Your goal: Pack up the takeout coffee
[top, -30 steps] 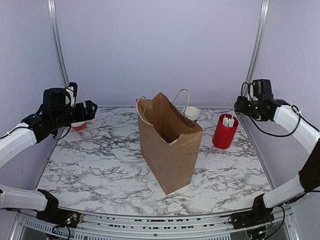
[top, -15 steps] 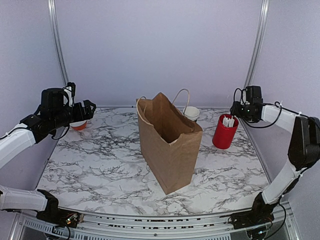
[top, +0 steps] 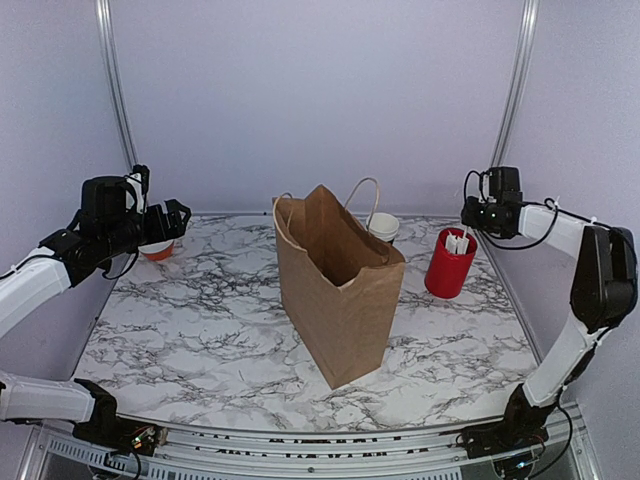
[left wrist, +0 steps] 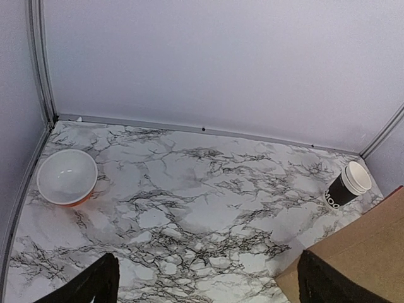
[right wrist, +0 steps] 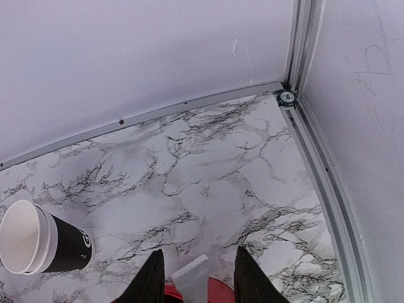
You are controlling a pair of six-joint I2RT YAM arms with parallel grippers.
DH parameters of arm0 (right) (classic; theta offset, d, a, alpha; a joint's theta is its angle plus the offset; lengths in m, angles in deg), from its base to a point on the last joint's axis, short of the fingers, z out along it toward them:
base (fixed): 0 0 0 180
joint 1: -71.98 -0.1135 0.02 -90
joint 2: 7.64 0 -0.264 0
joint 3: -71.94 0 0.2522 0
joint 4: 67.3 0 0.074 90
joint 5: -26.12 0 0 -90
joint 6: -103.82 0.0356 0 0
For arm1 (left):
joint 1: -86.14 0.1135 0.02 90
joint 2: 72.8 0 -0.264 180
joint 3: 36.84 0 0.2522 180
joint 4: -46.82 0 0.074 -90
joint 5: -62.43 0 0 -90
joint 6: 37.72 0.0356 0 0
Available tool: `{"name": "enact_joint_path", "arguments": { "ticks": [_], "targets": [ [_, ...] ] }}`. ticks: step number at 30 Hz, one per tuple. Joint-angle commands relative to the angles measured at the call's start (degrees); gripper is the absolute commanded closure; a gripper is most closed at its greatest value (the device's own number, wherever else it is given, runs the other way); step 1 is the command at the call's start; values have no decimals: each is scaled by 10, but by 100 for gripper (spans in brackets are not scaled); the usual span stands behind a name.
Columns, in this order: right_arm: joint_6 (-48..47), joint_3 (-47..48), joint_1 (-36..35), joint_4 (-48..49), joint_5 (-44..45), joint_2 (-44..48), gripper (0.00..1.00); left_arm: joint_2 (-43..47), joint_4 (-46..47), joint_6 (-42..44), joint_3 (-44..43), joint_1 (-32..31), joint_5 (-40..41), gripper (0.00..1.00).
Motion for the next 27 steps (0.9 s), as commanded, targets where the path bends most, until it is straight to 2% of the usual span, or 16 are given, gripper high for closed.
{"name": "enact_joint_path", "arguments": {
  "ticks": [1,11,27],
  "targets": [
    [-5,32,1,-3,-3,-7,67,11,18,-1,8,3,-1,1],
    [-11,30,-3,-15,1,19,100,8,19,-2,8,3,-2,1],
    [-44,-1,-63,11,100,112,100,6,19,-2,8,5,-5,1]
  ]
}}
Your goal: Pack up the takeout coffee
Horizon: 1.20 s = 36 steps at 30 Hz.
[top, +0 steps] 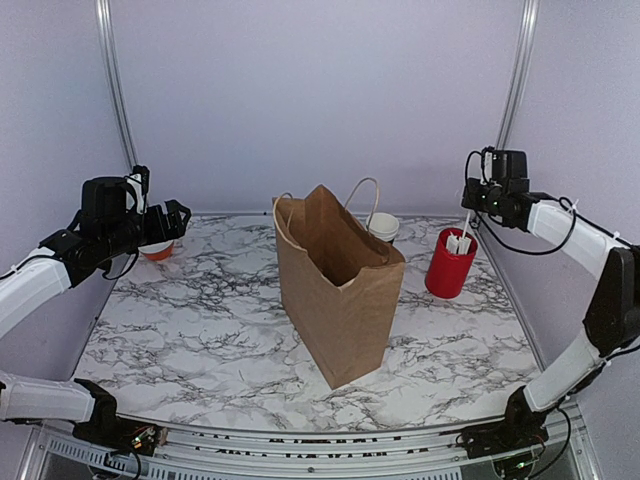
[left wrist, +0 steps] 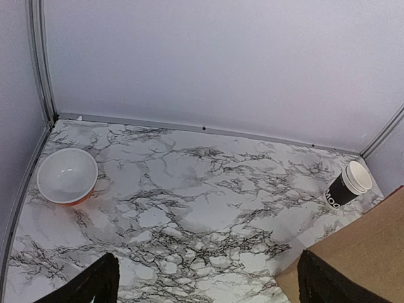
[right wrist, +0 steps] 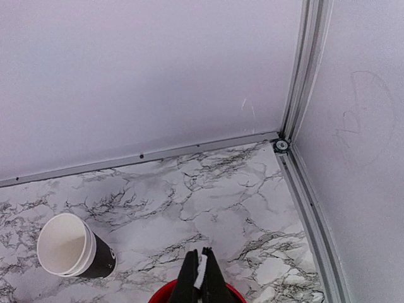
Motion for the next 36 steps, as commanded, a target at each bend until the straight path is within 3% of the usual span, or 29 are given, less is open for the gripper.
{"name": "enact_joint_path", "arguments": {
  "ticks": [1,15,28,36],
  "targets": [
    [-15,-11,-12,25,35,38,100,6,18,-1,6,4,-5,1],
    [-34,-50,-32,79,49,138,100,2,19,-3,6,4,-9,1],
    [-29,-6,-46,69,12,184,99,0,20,-3,7,4,-10,1],
    [-66,41,-120,50,64,208,98,-2,21,-5,6,4,-17,1]
  ]
}}
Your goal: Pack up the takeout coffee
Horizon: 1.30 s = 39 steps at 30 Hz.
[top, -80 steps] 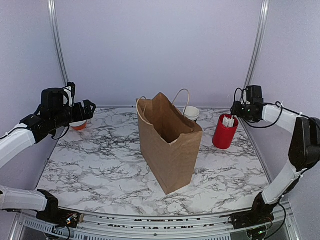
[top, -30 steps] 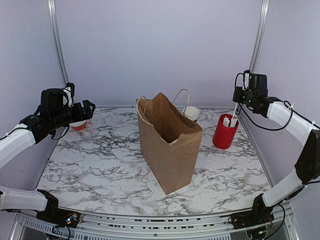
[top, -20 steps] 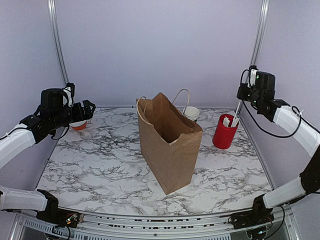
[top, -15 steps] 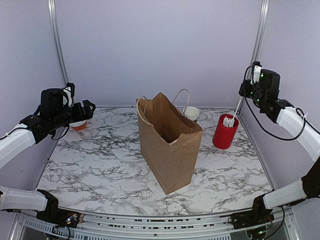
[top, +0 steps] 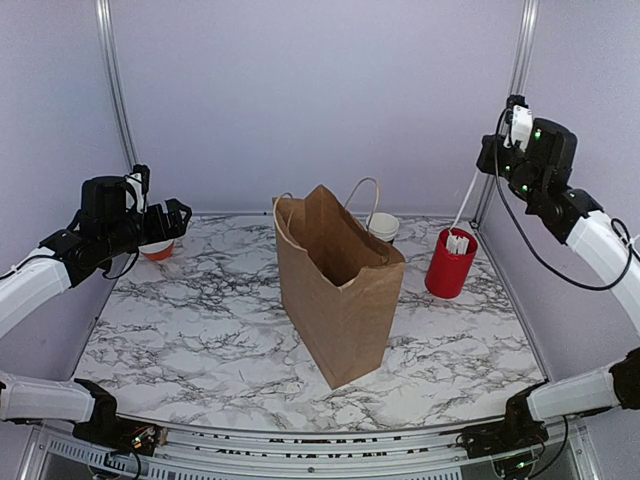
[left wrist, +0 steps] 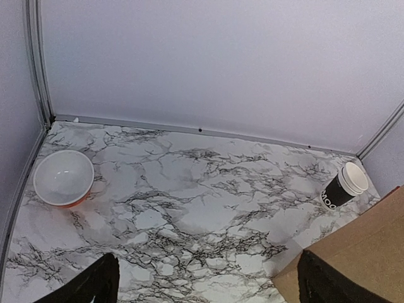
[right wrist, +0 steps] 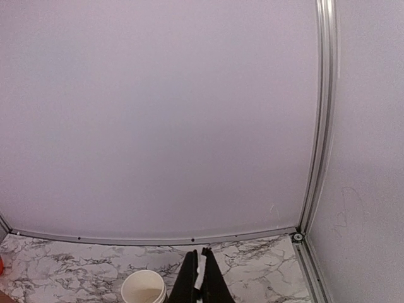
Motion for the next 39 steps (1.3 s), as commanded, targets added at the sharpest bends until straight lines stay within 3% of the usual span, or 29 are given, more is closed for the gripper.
{"name": "enact_joint_path", "arguments": {
  "ticks": [1,9,17,28,39],
  "targets": [
    [-30,50,-49,-10,43,24,98,-2,15,-3,6,3,-9,1],
    [-37,78,-108,-7,47,52,98,2,15,-3,7,3,-9,1],
    [44,146,-117,-52,-100,50,97,1,15,-3,7,3,-9,1],
    [139,175,-120,-24,-280,45,95,0,14,-4,7,3,-10,1],
    [147,223,-187,-26,-298,9,100,-2,15,-3,7,3,-9,1]
  ]
}}
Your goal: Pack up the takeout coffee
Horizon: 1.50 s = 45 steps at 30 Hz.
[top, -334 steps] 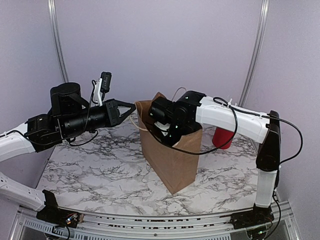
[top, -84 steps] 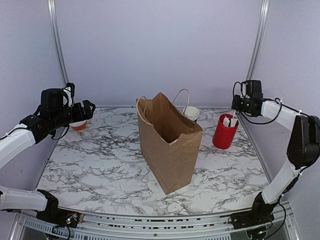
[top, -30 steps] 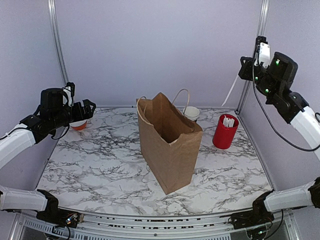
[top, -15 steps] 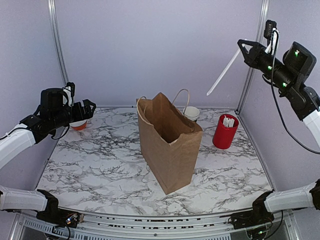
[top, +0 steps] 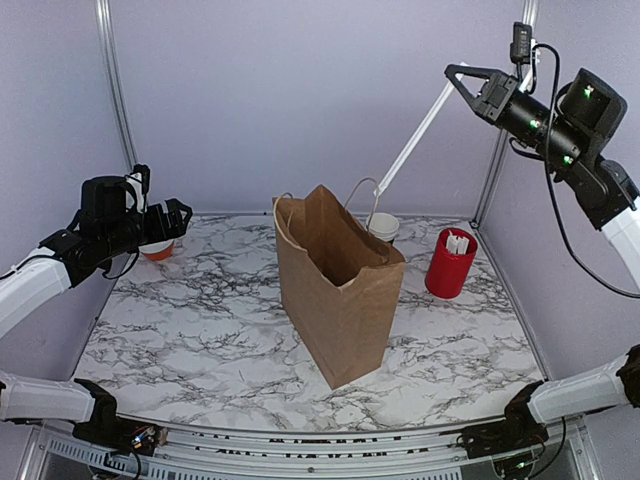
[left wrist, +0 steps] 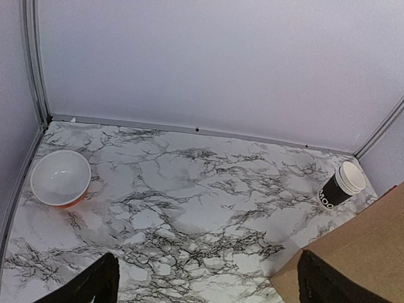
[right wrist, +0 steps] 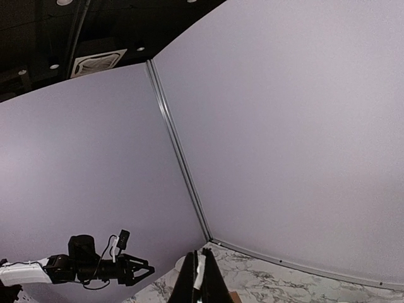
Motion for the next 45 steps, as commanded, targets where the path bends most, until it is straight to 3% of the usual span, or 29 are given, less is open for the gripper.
{"name": "enact_joint_path", "arguments": {
  "ticks": [1,11,17,21,25,34,45],
  "targets": [
    [-8,53,-47,-2,-4,-20,100,-2,13,-2,7,4,-2,1],
    [-63,89,-115,-32,73,-41,100,0,13,-2,7,4,-1,1],
    [-66,94,-117,-38,45,-54,100,-1,13,-2,7,4,-1,1],
    [-78,126,-130,-81,26,-90,100,-2,13,-1,7,3,0,1],
    [-118,146,-175,-138,80,-129,100,-2,13,-1,7,3,0,1],
    [-117,56,-202,-158,119,-146,100,-4,13,-1,8,3,0,1],
    [-141,29,-234,-206,155,-163,100,-7,13,-2,8,3,-1,1]
  ]
}}
